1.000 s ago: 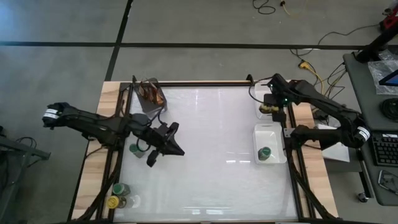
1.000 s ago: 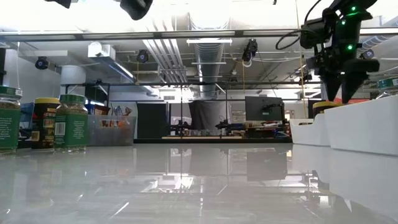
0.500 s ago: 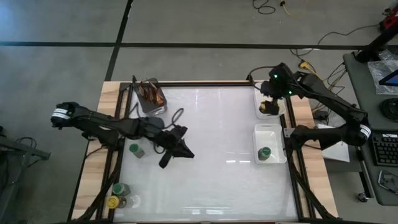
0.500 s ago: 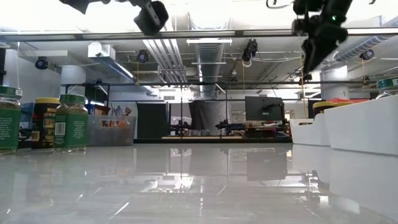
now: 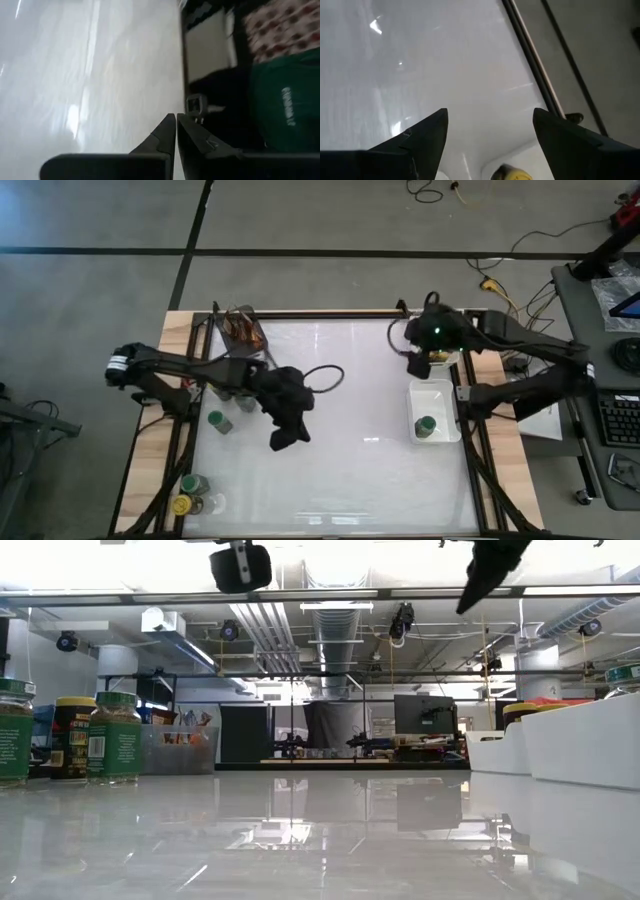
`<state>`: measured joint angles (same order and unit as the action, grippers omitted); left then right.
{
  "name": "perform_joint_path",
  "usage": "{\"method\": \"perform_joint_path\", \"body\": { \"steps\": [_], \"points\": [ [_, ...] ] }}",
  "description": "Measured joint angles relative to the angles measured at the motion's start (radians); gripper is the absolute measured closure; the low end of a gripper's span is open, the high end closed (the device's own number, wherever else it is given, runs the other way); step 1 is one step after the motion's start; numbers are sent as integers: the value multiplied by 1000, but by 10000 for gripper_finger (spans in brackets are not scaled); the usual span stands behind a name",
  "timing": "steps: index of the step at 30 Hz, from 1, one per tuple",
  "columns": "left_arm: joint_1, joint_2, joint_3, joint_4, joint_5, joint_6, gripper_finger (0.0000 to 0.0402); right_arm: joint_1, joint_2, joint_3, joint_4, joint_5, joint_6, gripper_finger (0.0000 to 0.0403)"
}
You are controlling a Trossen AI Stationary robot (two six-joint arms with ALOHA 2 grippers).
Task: Sort spices by type
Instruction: Put the yellow seasoning bottle into the top white bin
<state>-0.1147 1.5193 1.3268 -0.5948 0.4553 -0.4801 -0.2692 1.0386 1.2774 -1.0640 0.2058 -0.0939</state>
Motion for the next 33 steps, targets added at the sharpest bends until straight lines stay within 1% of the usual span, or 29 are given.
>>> {"method": "perform_joint_path", "body": {
  "steps": [3, 5, 7, 9, 13, 16, 22, 25, 28, 30, 33],
  "points": [
    [0, 66, 121, -172, 7, 31, 401, 80, 42, 35, 0, 75, 50, 120],
    [0, 96, 187, -302, 33, 91, 401, 121, 76, 61, 0, 114, 75, 119],
    [10, 116, 239, -426, 37, 158, 401, 148, 113, 90, 1, 148, 94, 121],
    [14, 121, 267, -506, 26, 200, 401, 167, 150, 118, 1, 169, 103, 124],
    [15, 84, 261, -606, -7, 198, 401, 185, 221, 172, 5, 189, 132, 132],
    [9, 20, 233, -662, -64, 175, 401, 187, 271, 205, 9, 190, 145, 138],
    [-11, -165, 100, -617, -251, 101, 401, 187, 355, 246, 92, 190, 127, 147],
    [-20, -255, 21, -630, -344, 47, 401, 188, 386, 267, 145, 190, 94, 150],
    [-20, -343, -73, -673, -369, 15, 401, 188, 411, 297, 189, 189, 38, 152],
    [-20, -407, -135, -680, -414, -33, 401, 188, 425, 322, 198, 190, 7, 151],
    [-20, -494, -217, -682, -509, -157, 401, 188, 439, 356, 213, 190, -24, 148]
  ]
}}
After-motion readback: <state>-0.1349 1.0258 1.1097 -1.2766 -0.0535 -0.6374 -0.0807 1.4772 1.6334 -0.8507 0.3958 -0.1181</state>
